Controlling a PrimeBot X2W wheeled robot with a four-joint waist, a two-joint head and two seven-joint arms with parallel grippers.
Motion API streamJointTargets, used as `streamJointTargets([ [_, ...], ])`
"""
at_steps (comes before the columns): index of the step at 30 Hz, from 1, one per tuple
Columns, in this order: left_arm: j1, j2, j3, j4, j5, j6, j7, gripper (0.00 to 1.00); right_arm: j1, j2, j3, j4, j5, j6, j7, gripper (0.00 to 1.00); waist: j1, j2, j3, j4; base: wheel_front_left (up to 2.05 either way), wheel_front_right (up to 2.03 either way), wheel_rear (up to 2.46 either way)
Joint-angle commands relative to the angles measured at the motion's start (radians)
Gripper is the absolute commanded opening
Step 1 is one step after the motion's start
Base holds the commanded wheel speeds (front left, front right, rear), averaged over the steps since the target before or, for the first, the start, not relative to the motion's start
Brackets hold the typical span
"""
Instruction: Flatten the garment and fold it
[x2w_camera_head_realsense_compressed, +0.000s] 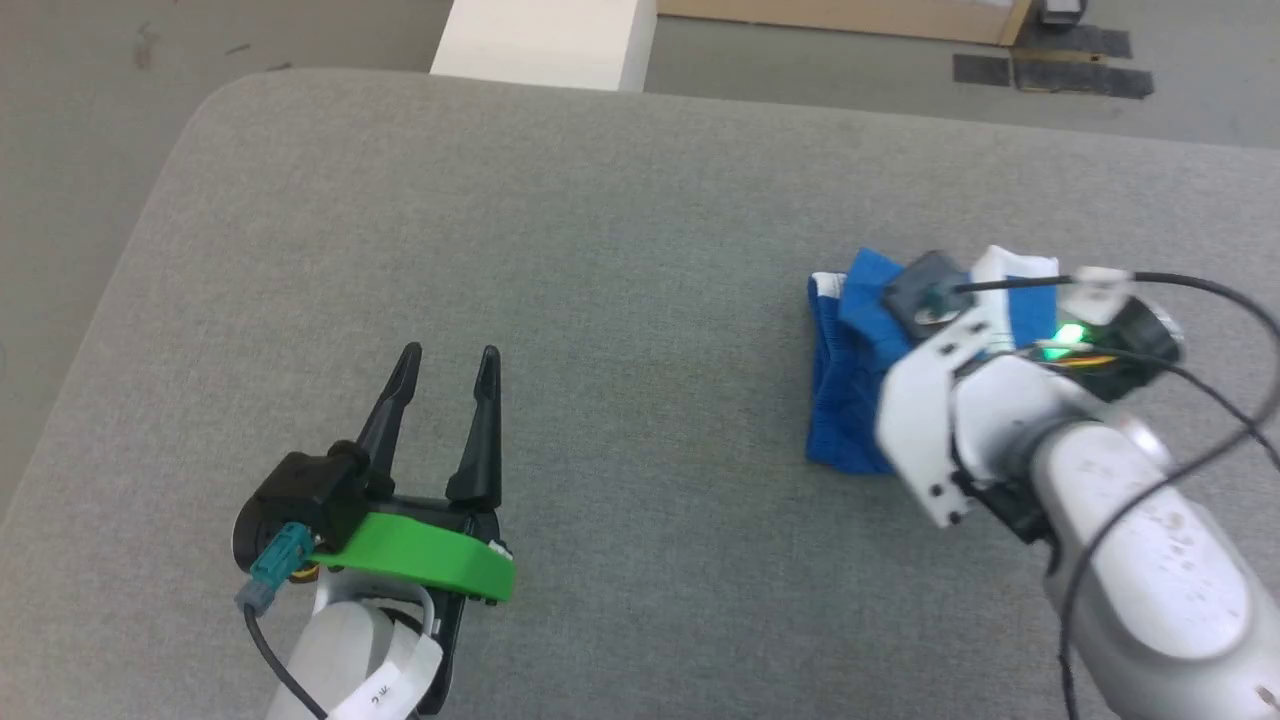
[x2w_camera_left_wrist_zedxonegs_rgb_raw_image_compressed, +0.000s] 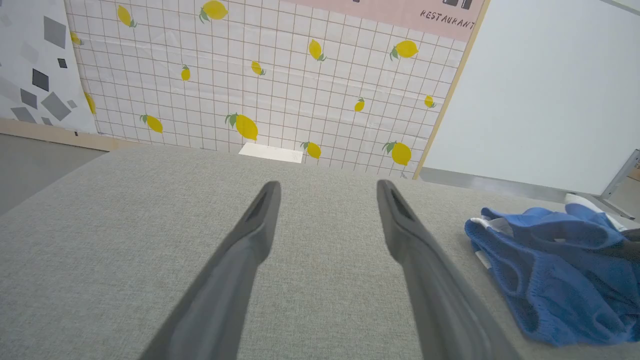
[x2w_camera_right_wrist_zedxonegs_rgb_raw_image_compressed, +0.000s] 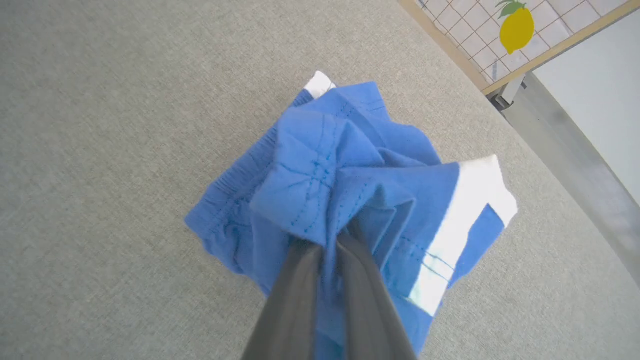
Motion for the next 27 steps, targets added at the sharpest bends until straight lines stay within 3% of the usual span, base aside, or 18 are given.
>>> streamJointTargets([
  [1,-0.015,0.000,-0.001,0.001,0.000,-0.004,-0.004,1.00,-0.028,-0.003,0.031,0.024,0.016,-0.002,0.003,0.00,0.0000,0.0000,0.014,0.014,0.00,0.00,0.00],
  [7,-0.028,-0.004,-0.001,0.001,-0.005,-0.004,-0.004,1.00,-0.103,0.014,0.148,0.156,0.094,-0.002,0.005,0.00,0.0000,0.0000,0.033,0.036,0.00,0.00,0.00],
  [12,-0.034,-0.006,-0.005,0.002,-0.008,-0.004,-0.004,1.00,-0.137,0.014,0.175,0.242,0.141,-0.002,-0.004,0.00,0.0000,0.0000,0.040,0.048,0.00,0.00,0.00],
  [13,-0.034,-0.007,-0.006,0.002,-0.009,-0.004,-0.004,1.00,-0.143,0.013,0.178,0.252,0.147,-0.002,-0.011,0.28,0.0000,0.0000,0.040,0.049,0.00,0.00,0.00],
  [14,-0.034,-0.007,-0.005,0.002,-0.009,-0.004,-0.004,1.00,-0.146,0.012,0.181,0.257,0.151,-0.002,-0.018,1.00,0.0000,0.0000,0.040,0.050,0.00,0.00,0.00],
  [21,-0.009,-0.009,0.019,0.005,-0.001,-0.004,-0.004,1.00,-0.153,-0.008,0.200,0.167,0.154,-0.002,-0.162,1.00,0.0000,0.0000,0.004,0.019,0.00,0.00,0.00],
  [27,0.009,-0.009,0.025,0.006,0.006,-0.004,-0.004,1.00,-0.102,-0.002,0.138,0.081,0.122,-0.002,-0.317,1.00,0.0000,0.0000,-0.037,-0.008,0.00,0.00,0.00],
])
